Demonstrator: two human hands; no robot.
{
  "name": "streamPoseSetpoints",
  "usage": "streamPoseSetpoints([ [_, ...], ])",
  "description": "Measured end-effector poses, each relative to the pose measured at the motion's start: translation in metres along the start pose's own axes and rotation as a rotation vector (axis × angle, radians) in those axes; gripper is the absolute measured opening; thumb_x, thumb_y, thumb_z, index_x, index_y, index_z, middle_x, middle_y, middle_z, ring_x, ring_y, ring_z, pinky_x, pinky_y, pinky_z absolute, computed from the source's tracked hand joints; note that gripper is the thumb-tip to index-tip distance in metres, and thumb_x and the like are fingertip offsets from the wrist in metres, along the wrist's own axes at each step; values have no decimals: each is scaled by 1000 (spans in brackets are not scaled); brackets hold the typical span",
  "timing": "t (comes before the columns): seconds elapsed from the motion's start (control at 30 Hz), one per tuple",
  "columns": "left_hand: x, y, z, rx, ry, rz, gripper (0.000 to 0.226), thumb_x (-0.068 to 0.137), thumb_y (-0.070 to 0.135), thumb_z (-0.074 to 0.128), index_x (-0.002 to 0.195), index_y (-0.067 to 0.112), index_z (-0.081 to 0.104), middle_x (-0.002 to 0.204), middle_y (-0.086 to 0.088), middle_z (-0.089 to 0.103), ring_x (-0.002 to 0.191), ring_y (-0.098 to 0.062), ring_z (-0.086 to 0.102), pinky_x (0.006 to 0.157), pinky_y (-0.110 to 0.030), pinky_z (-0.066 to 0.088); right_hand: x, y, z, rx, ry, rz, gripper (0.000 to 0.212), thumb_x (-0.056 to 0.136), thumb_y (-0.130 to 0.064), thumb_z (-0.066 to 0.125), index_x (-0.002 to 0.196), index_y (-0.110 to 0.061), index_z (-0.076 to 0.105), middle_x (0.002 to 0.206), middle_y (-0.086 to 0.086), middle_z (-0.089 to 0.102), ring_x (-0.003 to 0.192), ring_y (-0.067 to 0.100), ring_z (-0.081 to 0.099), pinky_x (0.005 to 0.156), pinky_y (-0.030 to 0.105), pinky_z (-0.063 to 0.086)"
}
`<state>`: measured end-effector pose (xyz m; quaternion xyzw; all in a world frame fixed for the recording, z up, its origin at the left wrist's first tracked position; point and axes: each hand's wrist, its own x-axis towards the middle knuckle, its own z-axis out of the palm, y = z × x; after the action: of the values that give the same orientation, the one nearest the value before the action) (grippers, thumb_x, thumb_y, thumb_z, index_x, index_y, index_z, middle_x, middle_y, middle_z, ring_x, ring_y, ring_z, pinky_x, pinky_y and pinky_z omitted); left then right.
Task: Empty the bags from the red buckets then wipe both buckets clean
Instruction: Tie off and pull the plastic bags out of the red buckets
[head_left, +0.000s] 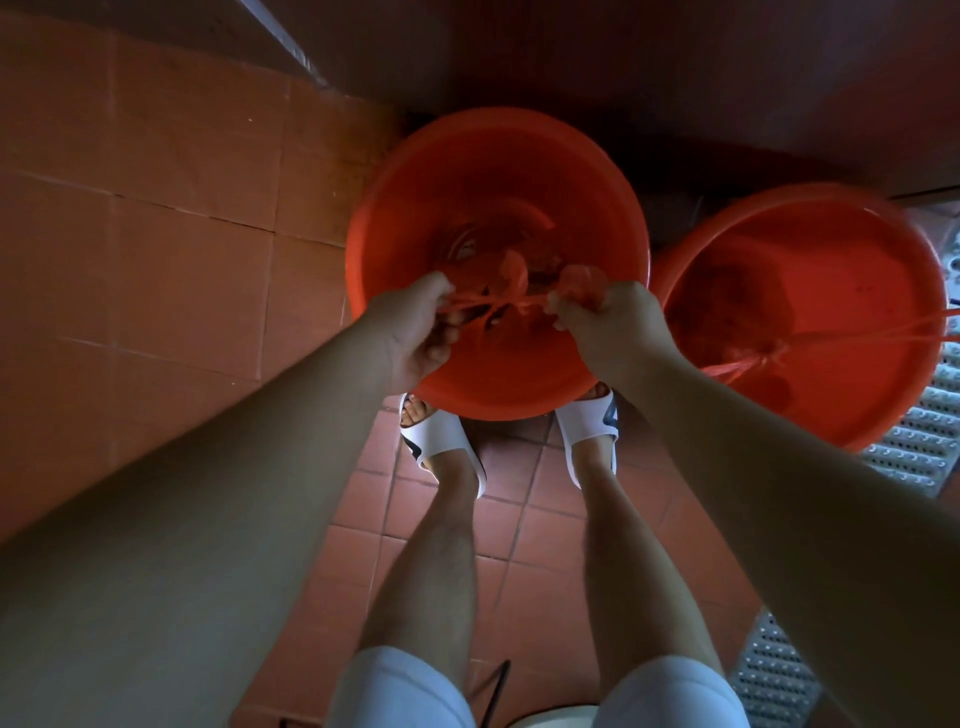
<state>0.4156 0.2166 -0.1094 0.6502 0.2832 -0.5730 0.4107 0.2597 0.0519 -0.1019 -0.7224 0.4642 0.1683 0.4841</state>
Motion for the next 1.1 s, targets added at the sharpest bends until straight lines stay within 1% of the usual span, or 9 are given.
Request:
streamPoseSetpoints([
  [0.13,1,5,-13,230,144,11,25,96,31,69,79,15,60,55,1,53,46,-11,41,38,-19,25,-5,21,-17,98,38,131,21,90,-41,69,76,-28,77,74,-13,74,68,4,69,68,30,56],
  [0.23,3,19,-33,337,215,26,23,97,25,65,80,11,59,59,-1,50,43,-11,37,36,-19,25,-6,39,-44,153,125,244,21,81,-44,76,74,-24,77,73,1,75,63,18,68,64,42,55],
  [0.33,4,28,-49,457,261,23,22,96,24,63,78,10,63,55,0,51,39,-9,38,36,-19,30,-6,46,-61,169,136,296,29,78,-48,76,79,-18,76,75,14,74,57,25,61,57,40,49],
  [0.47,11,27,-46,497,455,76,29,99,30,62,101,2,71,82,-11,64,64,-24,59,64,-31,49,-2,33,-51,206,180,297,23,86,-39,75,72,-21,75,70,-3,75,48,7,62,55,31,50],
  [0.6,-6,8,-27,505,238,349,39,91,57,67,84,19,70,96,-6,78,92,-24,76,91,-43,59,-9,14,-30,203,190,227,24,89,-37,72,67,-27,73,69,-8,73,62,12,68,66,40,57],
  [0.7,-22,-8,-2,541,87,498,44,85,60,64,82,17,73,74,7,71,66,-3,60,67,-28,43,-16,-2,-15,259,117,169,21,92,-38,69,75,-25,72,75,-3,74,67,16,69,73,45,59],
  [0.77,-25,-15,14,524,35,562,37,88,53,65,77,18,72,70,9,70,62,-1,55,62,-23,38,-18,-12,-7,313,114,146,23,92,-42,63,81,-23,70,76,4,73,68,17,67,74,48,58],
  [0.9,-23,-18,29,486,27,641,30,99,32,64,72,22,67,64,19,66,61,6,54,60,-13,36,-21,-24,-5,438,93,74,25,90,-46,59,82,-25,71,70,-5,67,64,8,62,66,36,52],
  [1.1,-19,-10,49,316,12,347,30,106,29,55,81,21,69,61,9,68,52,-5,56,55,-26,39,-27,-31,-2,422,-21,-41,15,94,-37,59,89,-28,69,81,-7,71,74,13,66,70,32,51],
])
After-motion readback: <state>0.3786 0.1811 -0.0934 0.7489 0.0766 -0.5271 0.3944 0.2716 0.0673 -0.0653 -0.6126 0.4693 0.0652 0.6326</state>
